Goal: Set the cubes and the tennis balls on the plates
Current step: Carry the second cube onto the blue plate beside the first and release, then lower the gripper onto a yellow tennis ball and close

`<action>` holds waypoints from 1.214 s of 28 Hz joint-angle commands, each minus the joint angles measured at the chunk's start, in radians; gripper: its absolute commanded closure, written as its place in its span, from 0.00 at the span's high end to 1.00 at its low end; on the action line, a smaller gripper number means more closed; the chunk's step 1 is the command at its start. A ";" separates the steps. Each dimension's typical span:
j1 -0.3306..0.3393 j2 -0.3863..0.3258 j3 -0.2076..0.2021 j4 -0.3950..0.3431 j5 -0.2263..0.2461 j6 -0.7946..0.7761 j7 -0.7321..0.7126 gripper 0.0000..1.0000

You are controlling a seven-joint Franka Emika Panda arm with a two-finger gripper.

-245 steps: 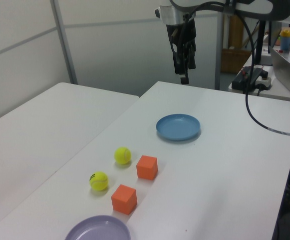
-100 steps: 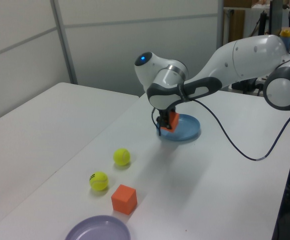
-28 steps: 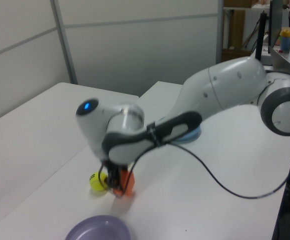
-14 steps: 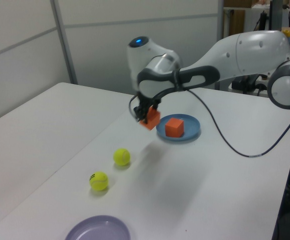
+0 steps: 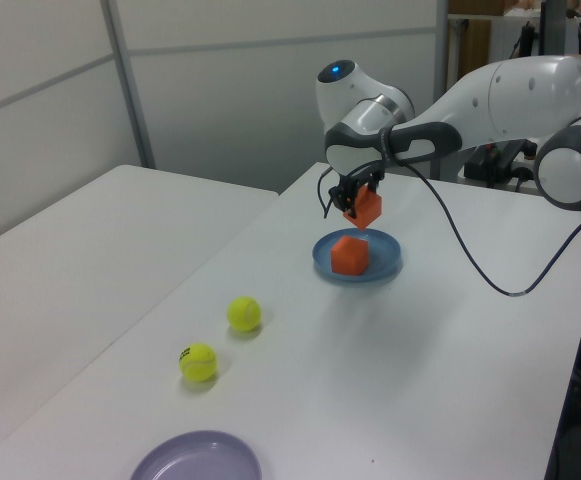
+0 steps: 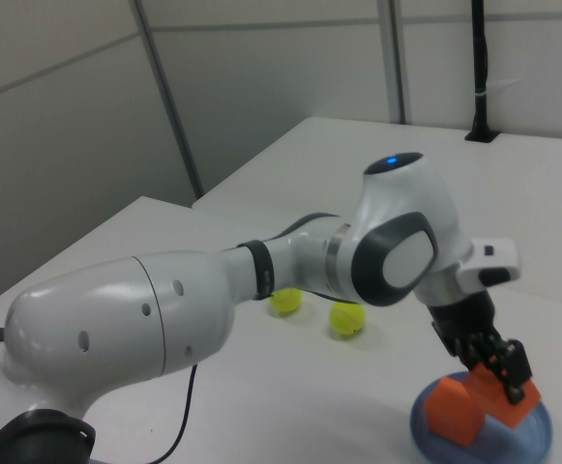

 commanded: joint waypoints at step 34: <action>0.248 -0.053 0.124 -0.059 0.229 0.086 -0.185 1.00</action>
